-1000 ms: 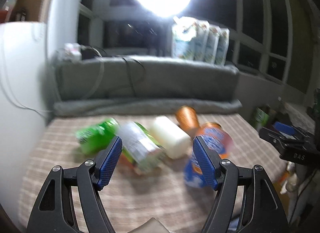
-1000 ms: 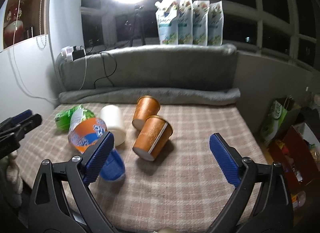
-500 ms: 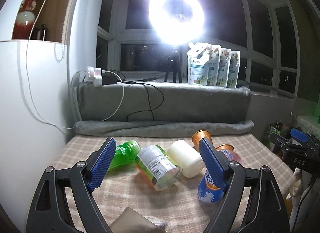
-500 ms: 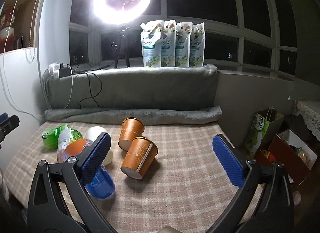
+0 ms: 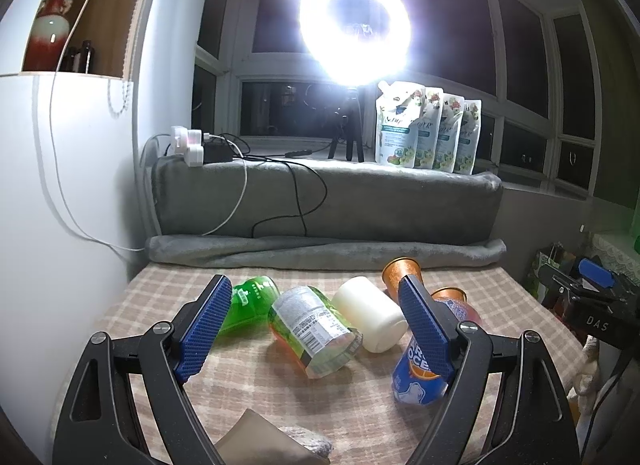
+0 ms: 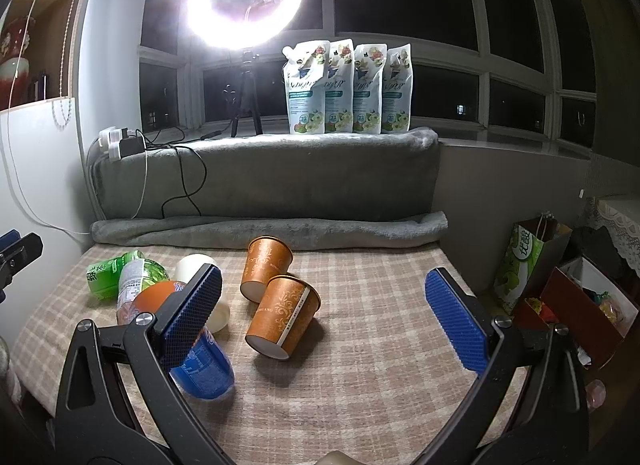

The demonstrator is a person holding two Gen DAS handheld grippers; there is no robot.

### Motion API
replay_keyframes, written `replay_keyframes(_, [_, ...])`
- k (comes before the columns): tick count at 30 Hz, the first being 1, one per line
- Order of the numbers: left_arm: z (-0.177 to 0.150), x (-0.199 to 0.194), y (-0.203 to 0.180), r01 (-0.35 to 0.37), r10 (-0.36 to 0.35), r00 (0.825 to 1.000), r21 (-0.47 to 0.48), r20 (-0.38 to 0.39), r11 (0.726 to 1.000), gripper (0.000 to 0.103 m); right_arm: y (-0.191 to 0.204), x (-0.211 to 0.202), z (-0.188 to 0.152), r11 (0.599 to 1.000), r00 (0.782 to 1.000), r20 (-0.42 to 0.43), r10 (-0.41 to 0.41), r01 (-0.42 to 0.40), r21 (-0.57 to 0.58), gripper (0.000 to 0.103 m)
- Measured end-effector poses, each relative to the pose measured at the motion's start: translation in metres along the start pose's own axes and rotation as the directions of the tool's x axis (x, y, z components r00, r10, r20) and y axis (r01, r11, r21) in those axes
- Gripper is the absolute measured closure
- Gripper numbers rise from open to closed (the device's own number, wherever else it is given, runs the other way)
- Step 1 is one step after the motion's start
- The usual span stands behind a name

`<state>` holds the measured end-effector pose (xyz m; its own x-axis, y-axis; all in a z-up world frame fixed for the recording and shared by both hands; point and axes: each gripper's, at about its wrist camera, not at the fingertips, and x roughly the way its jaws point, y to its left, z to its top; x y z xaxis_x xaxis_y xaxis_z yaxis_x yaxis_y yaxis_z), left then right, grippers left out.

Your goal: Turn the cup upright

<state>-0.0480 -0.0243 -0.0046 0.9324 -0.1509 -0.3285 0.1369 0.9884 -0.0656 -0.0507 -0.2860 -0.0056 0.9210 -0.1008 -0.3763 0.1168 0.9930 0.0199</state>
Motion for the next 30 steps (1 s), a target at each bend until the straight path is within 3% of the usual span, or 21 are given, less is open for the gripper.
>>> replay_keyframes(30, [0.0029, 0.0029, 0.0006, -0.009, 0.009, 1.000, 0.004, 0.010, 1.000, 0.018, 0.0030, 0.0049, -0.0012, 1.000, 1.000, -0.004, 0.007, -0.007, -0.005, 0.000])
